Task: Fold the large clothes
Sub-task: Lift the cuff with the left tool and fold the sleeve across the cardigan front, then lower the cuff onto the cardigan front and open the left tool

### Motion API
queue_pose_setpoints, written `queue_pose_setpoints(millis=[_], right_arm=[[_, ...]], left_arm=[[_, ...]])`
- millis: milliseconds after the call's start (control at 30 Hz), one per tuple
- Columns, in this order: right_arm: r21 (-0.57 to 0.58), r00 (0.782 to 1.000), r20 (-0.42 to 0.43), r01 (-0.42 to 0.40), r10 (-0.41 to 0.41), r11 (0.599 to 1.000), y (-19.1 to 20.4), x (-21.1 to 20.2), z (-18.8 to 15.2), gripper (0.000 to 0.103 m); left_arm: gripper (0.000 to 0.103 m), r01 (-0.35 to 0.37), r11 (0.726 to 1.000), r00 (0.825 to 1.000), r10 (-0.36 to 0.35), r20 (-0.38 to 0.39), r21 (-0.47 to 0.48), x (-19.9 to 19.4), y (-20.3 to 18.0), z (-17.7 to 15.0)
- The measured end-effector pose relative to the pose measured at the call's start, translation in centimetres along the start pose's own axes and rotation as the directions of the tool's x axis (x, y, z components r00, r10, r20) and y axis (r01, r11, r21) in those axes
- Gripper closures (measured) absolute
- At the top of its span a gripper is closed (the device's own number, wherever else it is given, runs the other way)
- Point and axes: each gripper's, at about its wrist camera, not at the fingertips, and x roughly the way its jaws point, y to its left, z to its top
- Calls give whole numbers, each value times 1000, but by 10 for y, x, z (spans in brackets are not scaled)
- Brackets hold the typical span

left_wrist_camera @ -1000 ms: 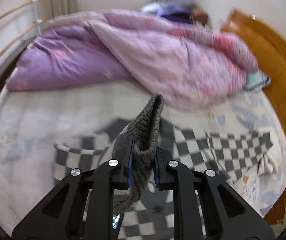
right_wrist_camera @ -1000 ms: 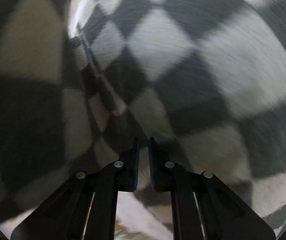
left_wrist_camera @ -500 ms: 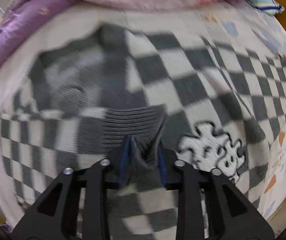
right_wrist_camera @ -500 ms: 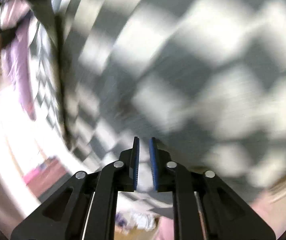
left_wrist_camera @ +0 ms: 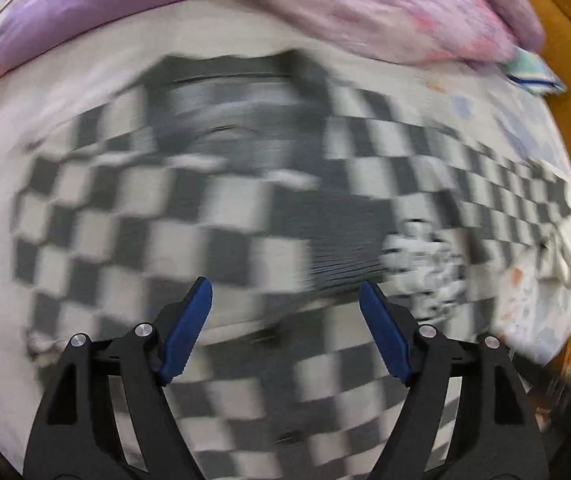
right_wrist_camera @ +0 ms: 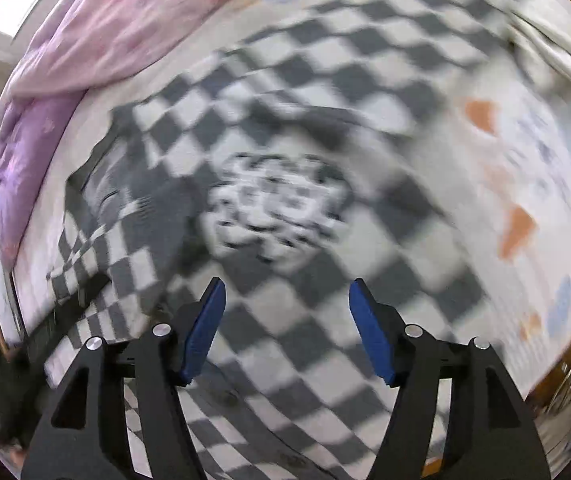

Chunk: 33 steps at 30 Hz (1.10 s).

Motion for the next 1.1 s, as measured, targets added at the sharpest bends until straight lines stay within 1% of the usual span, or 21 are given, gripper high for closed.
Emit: queue_pose_setpoints(millis=[67,200,233,300,367,400,433,500,533,633,667,700,733,800,867,900,933,967,1000,1033,1100], right_arm=[[-40,1000,-5,-20,20,999,27,15,8,42],[-93,999,-44,-14,9,996,59,52,24,41],[-103,999,-50,-14,9,995,63,60,24,41],[-93,996,-75,30,-37,995,65,80,29,42],[-48,998,-61,6,-9,999,66,97,29,67],[-53,997,-53,45,-47,998,70,102,27,71],[-81,997,-21,69,-70,994,76,100,27,92],[-132,995,38,99,-95,986,84,89,28,93],[-131,993,50,110,-104,985,83,83,29,93],[-119,981,38,191,-188,974,71,89,32,92],[-129,980,29,198,-196,972,68,93,33,91],[-146,979,25,205,-203,968,69,96,33,86],[-154,972,31,235,-233,960,71,92,34,75],[-169,959,84,281,-270,945,77,76,35,73],[-215,950,169,295,-263,931,85,54,32,73],[-254,946,210,298,-248,920,91,42,27,72],[-298,946,239,286,-219,911,95,31,20,72],[-335,949,250,270,-192,903,101,27,15,72],[-377,956,243,248,-163,892,107,28,7,72],[-422,970,203,208,-132,882,115,38,-2,73],[-461,985,113,170,-133,871,117,63,-12,77]], left_arm=[[26,-25,997,1000,24,-10,-75,-8,39,-6],[26,-73,970,997,70,-21,-234,-10,117,-23],[26,-84,964,996,80,-26,-251,-8,128,-26],[27,-107,953,994,96,-53,-284,0,157,-33],[30,-119,946,992,103,-71,-302,6,174,-38],[33,-142,939,988,118,-96,-312,11,185,-42],[34,-161,934,985,129,-117,-321,14,192,-44],[37,-162,927,984,126,-126,-339,16,201,-50],[37,-157,926,985,121,-125,-344,15,204,-51],[37,-148,930,986,110,-128,-335,15,207,-53],[37,-153,934,984,114,-137,-323,15,206,-53],[37,-167,938,982,130,-141,-302,13,203,-51],[37,-177,942,980,142,-140,-286,11,201,-49],[37,-177,948,982,152,-110,-263,2,195,-44],[40,-142,952,989,127,-73,-270,-9,195,-37],[47,-130,954,991,115,-70,-271,-11,195,-33],[49,-139,954,989,121,-86,-267,-7,195,-31],[49,-172,950,983,147,-113,-259,-1,195,-30],[49,-214,946,972,183,-145,-245,10,194,-32],[50,-228,945,968,194,-159,-233,21,193,-37],[51,-235,950,969,213,-124,-207,28,190,-46]])
